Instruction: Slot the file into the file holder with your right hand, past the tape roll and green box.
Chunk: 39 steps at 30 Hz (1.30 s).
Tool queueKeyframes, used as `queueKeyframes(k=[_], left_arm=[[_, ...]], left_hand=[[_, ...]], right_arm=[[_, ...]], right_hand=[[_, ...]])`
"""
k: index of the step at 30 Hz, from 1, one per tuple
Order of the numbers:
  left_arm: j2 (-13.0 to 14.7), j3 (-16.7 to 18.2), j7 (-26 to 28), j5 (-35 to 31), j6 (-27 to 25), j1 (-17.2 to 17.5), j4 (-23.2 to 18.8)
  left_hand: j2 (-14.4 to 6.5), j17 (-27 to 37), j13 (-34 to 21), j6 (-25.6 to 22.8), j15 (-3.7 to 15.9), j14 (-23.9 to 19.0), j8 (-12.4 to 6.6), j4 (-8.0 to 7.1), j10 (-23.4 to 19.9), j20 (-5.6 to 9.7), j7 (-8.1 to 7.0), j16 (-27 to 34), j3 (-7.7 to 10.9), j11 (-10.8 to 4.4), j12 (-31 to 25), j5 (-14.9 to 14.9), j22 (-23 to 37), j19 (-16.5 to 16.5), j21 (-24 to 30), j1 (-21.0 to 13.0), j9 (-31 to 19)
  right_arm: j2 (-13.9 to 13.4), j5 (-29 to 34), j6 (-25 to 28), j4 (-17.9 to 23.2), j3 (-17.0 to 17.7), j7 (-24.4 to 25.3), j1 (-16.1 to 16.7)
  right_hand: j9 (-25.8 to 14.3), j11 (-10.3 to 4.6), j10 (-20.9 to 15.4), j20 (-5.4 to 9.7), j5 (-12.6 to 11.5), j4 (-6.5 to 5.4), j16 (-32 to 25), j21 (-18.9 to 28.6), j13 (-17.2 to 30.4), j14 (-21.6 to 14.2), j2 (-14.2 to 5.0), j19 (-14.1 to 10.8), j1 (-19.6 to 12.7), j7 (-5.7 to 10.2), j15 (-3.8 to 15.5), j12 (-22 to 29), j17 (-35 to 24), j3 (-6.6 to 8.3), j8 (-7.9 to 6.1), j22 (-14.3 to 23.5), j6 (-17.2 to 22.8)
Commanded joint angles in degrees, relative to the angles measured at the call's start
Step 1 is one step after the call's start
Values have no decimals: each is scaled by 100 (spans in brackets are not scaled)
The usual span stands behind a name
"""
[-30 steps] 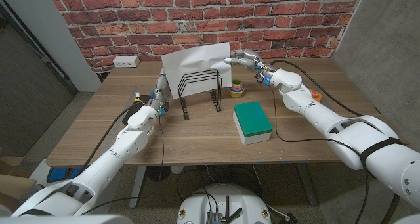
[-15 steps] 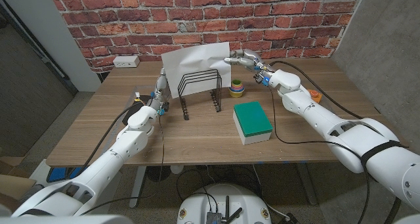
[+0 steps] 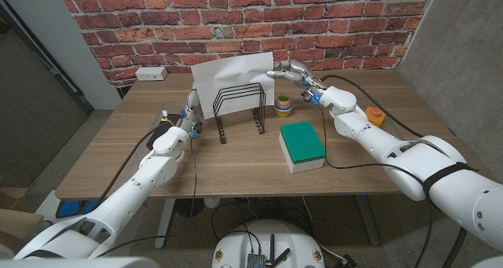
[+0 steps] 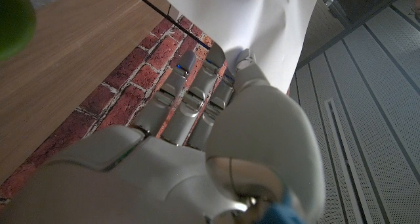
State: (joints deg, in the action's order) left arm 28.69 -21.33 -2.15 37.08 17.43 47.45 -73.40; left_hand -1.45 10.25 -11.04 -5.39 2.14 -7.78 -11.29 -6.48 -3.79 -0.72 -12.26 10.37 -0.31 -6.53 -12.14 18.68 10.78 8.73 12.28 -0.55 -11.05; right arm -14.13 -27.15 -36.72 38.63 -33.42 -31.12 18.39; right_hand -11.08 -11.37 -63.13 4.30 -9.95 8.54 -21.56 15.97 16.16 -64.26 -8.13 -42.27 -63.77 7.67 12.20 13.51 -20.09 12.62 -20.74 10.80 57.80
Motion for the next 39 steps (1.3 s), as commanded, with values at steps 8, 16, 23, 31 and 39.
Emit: queueKeyframes(k=[8, 16, 23, 31, 39], left_arm=[[1, 0, 0, 1, -2, 1, -3], [1, 0, 1, 0, -4, 1, -5], [1, 0, 3, -1, -4, 1, -5], [0, 0, 2, 0, -3, 1, -4], [-2, -1, 1, -1, -1, 0, 1]], left_hand=[[-24, 12, -27, -17, 19, -43, -11, 3, 4, -9, -30, 34, 34, -38, -11, 52, 26, 22, 6, 12, -25], [-24, 12, -27, -14, 16, -40, -10, 3, -2, -13, -30, 33, 34, -45, -13, 52, 26, 26, 8, 12, -25], [-25, 12, -27, -16, 20, -42, -11, 3, 4, -10, -30, 34, 35, -42, -11, 51, 26, 24, 7, 12, -25], [-25, 12, -27, -16, 20, -38, -11, 3, -3, -9, -30, 32, 35, -51, -14, 51, 26, 23, 7, 12, -25], [-25, 12, -27, -15, 18, -37, -11, 3, 4, -8, -30, 32, 36, -44, -11, 51, 26, 21, 6, 12, -25]], right_arm=[[111, 218, -258, -95, -45, 438, 57], [110, 277, -233, -1, -63, 631, 114], [141, 292, -343, -72, -73, 652, 119], [275, 243, -605, -440, -64, 503, 30], [438, 163, -871, -933, -25, 267, -126]], right_hand=[[-34, -20, -23, 754, -11, -20, 47, 21, 39, 80, -20, 30, 78, 59, 101, -23, -32, 49, 15, 28, 16], [-36, -22, -25, 756, -10, -23, 54, 22, 44, 96, -15, 36, 101, 66, 97, -32, -51, 47, 18, 28, 18], [-37, -23, -30, 757, -10, -29, 78, 24, 50, 138, -10, 41, 128, 59, 90, -38, -60, 47, 27, 29, 0], [-42, -25, 28, 764, -8, -35, 204, 18, 37, 364, 21, 72, 194, 79, 78, -90, -49, 38, 64, 29, -75], [-47, -18, 94, 765, -10, -7, 248, 6, 44, 479, 49, 109, 188, 124, 97, -121, -69, 37, 94, 29, -139]])
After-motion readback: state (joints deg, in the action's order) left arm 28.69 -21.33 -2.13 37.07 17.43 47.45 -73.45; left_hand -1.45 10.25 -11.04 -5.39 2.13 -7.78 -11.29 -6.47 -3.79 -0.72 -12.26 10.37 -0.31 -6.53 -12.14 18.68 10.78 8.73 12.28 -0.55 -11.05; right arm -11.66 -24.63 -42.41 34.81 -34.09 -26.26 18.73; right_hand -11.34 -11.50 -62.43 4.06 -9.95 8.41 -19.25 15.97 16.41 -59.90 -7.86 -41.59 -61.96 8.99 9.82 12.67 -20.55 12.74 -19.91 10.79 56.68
